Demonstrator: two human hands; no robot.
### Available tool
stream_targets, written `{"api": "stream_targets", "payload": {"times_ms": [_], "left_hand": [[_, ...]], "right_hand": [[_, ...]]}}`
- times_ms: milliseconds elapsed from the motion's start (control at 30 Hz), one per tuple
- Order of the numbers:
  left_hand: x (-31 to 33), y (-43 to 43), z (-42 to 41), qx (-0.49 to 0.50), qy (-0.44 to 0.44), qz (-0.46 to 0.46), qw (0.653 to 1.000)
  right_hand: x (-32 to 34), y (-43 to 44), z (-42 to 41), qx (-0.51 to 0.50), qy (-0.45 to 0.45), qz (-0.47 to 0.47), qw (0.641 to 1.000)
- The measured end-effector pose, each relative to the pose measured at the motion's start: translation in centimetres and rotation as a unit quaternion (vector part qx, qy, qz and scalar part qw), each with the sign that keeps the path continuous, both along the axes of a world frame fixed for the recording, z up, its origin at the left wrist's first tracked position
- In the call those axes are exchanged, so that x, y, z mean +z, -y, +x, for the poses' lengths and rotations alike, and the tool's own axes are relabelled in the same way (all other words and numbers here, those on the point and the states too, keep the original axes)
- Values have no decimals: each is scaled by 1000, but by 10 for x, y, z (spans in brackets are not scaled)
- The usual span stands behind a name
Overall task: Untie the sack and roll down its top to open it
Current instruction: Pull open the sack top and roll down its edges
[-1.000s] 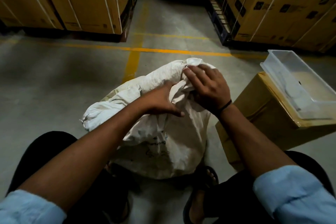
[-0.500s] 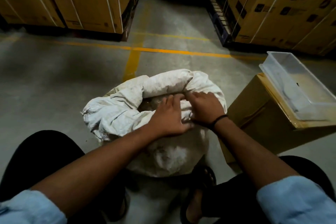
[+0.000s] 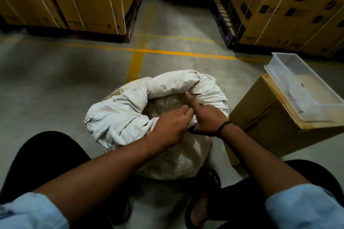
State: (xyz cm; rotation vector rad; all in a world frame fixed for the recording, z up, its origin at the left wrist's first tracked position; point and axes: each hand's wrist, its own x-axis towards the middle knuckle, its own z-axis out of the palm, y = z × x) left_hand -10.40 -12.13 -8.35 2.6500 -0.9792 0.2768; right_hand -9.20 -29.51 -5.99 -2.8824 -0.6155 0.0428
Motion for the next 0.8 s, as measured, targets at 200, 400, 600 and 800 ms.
{"api": "stream_targets", "payload": {"times_ms": [200,400,600,800], "left_hand": [[14,-30,20,103,-105,145,978],[1,-35,15,56,-31,160,985],[5,-27,14,64,2,87,994],[43,-47,47,67,-156,70,983]], "right_hand": [[-38,7,-7,50,301,-80,949],[-18,-16,-6,4,14,-167,986],[-15,-30,1,-16,54,-69,996],[5,-25,16,54,305,-26,951]]}}
